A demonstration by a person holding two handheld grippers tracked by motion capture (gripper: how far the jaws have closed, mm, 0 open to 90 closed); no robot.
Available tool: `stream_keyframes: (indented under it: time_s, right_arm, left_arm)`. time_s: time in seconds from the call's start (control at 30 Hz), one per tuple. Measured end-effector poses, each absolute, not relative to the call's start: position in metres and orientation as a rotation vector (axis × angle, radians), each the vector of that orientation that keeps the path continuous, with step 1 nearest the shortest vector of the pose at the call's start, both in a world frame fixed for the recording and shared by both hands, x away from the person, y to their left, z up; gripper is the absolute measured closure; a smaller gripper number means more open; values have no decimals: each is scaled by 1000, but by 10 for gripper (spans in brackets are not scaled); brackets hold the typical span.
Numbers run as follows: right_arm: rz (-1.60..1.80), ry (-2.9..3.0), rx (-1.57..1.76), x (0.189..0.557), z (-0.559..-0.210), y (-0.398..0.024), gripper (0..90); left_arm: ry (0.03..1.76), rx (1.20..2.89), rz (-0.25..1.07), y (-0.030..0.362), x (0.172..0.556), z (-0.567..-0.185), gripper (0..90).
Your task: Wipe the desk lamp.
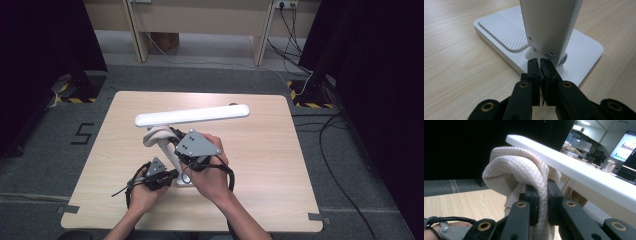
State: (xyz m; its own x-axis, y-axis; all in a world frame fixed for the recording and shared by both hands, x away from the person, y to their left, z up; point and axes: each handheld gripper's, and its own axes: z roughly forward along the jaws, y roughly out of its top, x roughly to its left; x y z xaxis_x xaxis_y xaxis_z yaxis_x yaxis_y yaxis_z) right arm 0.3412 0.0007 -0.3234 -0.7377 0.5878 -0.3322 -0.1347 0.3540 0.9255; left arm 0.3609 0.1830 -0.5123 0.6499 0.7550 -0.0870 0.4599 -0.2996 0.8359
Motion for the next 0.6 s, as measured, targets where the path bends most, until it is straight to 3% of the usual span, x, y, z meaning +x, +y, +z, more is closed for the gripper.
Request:
stream_keyframes:
  time_s: [0.6]
  right_arm:
    - [1408, 2029, 386, 345, -331, 5, 834]
  left_arm:
    - [939, 1967, 419, 182, 361, -512, 863]
